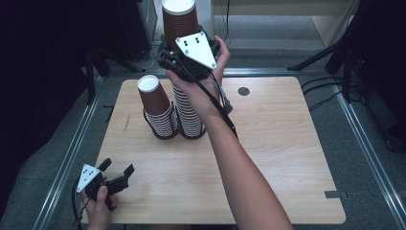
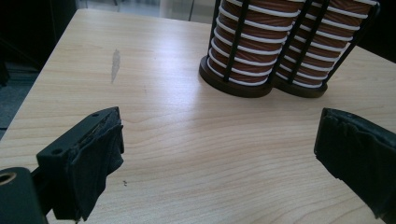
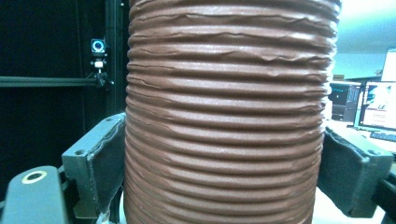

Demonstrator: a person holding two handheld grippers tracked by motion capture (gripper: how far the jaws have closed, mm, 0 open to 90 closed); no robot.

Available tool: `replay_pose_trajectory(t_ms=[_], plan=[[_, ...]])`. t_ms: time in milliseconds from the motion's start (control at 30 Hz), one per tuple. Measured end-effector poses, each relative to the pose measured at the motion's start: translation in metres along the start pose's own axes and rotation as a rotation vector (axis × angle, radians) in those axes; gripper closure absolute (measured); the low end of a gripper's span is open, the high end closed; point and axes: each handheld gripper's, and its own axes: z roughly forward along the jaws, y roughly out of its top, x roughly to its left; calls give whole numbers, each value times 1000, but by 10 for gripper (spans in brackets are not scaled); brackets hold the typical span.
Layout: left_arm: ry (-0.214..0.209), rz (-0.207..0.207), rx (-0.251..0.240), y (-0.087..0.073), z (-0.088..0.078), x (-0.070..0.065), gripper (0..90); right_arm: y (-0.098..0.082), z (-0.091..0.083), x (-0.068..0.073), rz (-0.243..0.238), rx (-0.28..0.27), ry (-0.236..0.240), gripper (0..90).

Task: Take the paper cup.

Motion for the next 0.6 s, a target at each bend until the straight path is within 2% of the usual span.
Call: replay_pose_trajectory(t_ms=[600], plan=[[3, 2, -1, 0, 0, -1, 20, 15, -15, -23, -9, -36, -22, 127]])
